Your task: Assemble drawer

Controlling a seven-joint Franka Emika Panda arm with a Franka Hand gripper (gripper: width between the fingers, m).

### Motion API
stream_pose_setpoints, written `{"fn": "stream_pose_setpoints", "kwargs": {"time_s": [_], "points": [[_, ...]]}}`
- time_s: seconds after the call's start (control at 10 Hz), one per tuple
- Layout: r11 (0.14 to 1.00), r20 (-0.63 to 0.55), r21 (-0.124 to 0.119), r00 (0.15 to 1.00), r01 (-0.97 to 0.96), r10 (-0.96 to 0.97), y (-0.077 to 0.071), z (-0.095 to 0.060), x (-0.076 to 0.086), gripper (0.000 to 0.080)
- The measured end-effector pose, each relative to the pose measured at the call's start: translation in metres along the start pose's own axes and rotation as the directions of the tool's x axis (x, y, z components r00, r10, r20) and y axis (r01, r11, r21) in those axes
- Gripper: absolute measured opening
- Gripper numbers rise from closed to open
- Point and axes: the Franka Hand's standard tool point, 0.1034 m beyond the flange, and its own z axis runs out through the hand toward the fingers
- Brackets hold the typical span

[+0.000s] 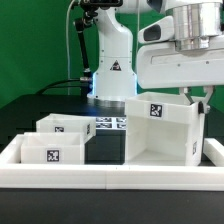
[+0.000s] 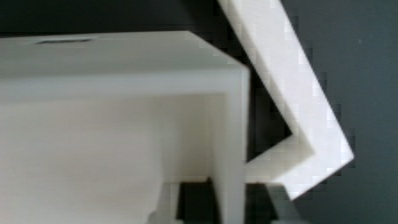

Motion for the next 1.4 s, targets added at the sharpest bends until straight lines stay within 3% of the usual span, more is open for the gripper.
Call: {"fn": "stream_pose_setpoints", "kwargs": {"time_s": [0.4,0.5,0.8,1.1,1.4], "points": [[0.959,-0.019,0.019,0.959,-0.282,0.282,0.0,0.0,0.021,0.0044],[0.945,-0.019,0.038,0.945,-0.326,0.326,0.0,-0.001,0.023,0.0044],[0.878,0.004,0.055,0.879,-0.476,0.477,-0.006,-0.002,0.021,0.0044],[0.694,0.058,0.046,0.696,-0.718,0.716,-0.019,0.004,0.018,0.0044],[0.656,0.063,0.048,0.658,-0.753,0.751,-0.022,0.004,0.02,0.0044]]}}
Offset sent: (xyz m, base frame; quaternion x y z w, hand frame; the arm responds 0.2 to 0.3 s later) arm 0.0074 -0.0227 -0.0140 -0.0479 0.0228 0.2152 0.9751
